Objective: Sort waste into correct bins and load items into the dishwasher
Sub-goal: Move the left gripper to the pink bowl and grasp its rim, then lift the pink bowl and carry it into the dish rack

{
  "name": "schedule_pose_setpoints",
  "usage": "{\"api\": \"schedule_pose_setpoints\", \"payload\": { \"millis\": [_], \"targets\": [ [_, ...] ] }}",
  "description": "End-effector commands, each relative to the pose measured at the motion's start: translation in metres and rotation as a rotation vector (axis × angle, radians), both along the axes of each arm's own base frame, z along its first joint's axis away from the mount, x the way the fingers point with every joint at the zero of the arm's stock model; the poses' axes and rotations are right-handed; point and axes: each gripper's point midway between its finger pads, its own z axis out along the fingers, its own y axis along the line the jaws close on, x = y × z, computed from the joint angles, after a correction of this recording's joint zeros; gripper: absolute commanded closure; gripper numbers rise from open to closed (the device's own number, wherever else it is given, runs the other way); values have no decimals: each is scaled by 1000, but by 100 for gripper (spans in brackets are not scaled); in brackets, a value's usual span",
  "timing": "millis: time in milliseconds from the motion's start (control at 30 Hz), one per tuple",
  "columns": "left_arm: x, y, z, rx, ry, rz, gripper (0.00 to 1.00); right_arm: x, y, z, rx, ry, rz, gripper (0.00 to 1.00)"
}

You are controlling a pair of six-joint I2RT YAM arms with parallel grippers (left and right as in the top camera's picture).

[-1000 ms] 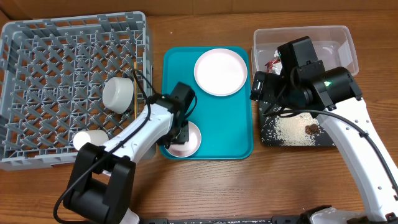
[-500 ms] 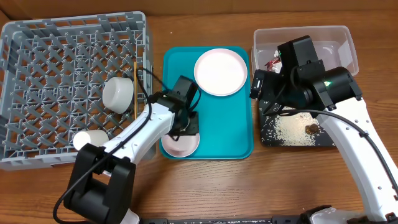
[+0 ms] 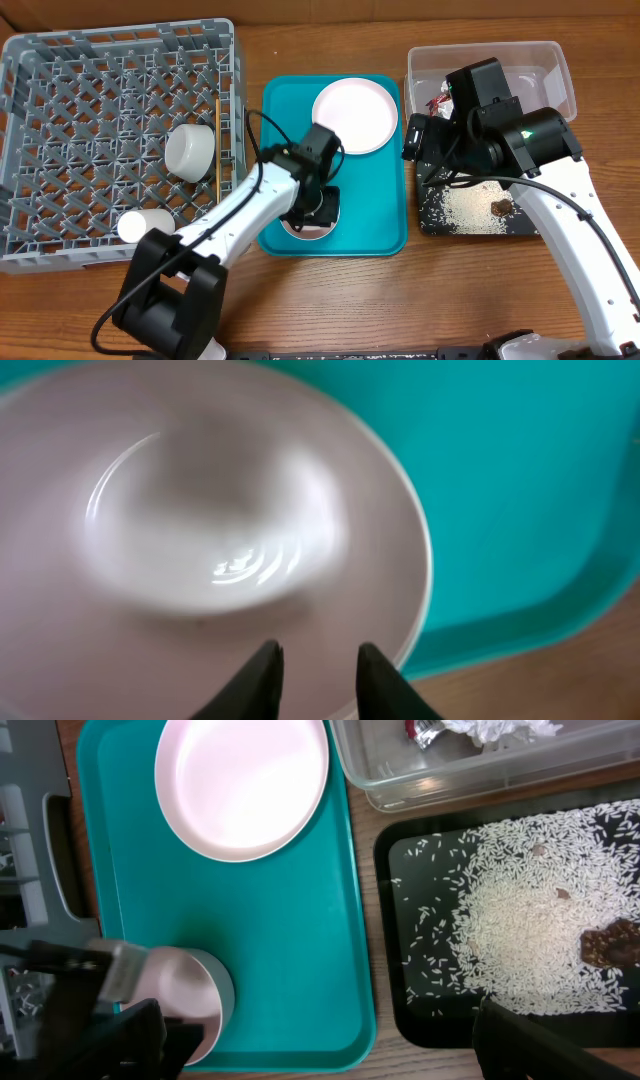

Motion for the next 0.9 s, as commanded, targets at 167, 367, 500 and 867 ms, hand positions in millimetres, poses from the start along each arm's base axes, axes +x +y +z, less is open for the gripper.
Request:
{"api": "schedule_pose_setpoints", "payload": {
  "millis": [167,367,500,867],
  "targets": [
    [28,44,97,77,-236,72,38,2,-1,6,0,-21,-7,0],
    [15,67,43,197,-163,80,42,2,-1,6,0,-22,-7,0],
    [17,71,6,205,-140,101,49,2,-1,6,1,-23,-7,0],
    [24,64,-36,192,-79,111,80,2,-1,6,0,-21,-7,0]
  ]
}}
